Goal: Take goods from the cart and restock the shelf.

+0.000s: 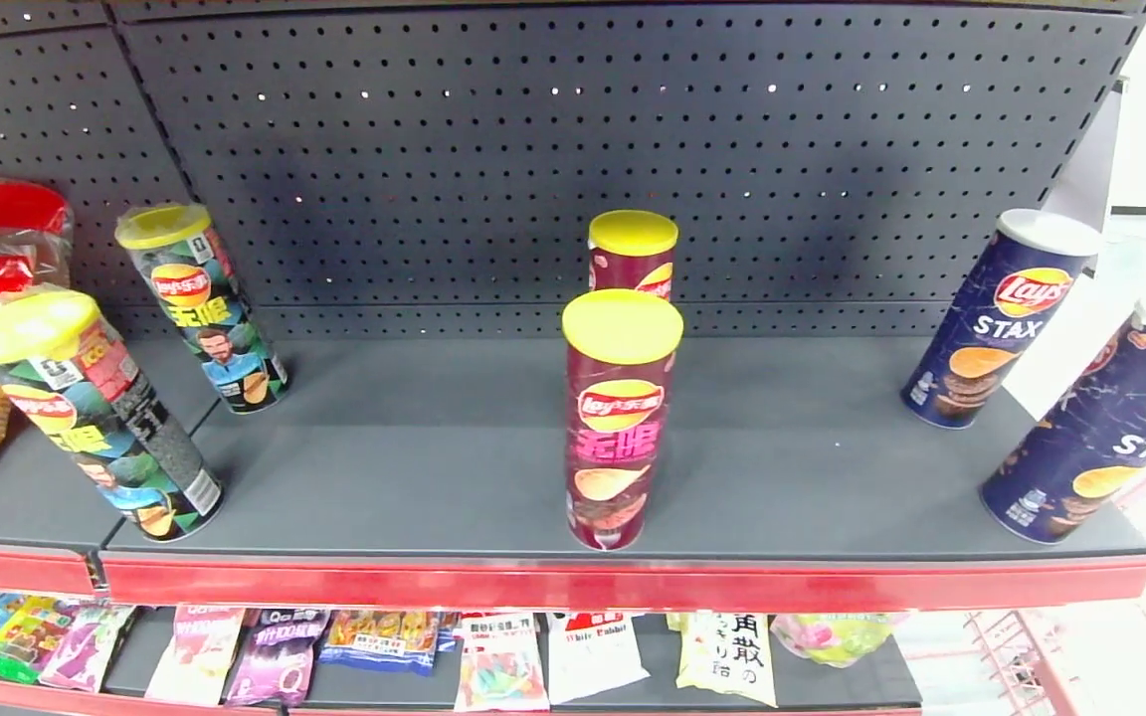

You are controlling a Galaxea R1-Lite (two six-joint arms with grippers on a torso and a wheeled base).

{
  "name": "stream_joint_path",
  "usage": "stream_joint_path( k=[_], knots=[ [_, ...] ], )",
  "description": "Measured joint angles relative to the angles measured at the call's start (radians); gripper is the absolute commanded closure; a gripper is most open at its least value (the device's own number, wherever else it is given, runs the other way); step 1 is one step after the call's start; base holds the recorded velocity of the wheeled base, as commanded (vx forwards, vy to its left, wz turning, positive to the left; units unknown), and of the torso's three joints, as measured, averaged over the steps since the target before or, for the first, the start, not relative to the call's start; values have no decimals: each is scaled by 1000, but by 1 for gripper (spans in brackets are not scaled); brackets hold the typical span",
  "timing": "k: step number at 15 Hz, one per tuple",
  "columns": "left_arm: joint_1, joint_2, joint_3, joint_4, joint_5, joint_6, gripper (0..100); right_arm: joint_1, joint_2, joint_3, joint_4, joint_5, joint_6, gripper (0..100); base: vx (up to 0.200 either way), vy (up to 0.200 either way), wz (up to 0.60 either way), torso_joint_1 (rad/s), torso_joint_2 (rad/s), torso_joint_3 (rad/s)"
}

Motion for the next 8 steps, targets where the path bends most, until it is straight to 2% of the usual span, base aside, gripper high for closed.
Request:
stream_joint_path(
  k=[8],
  knots=[
    [1,0,0,0,1,-1,0,0,0,0,0,0,1,0,0,0,0,0,0,0]
  ],
)
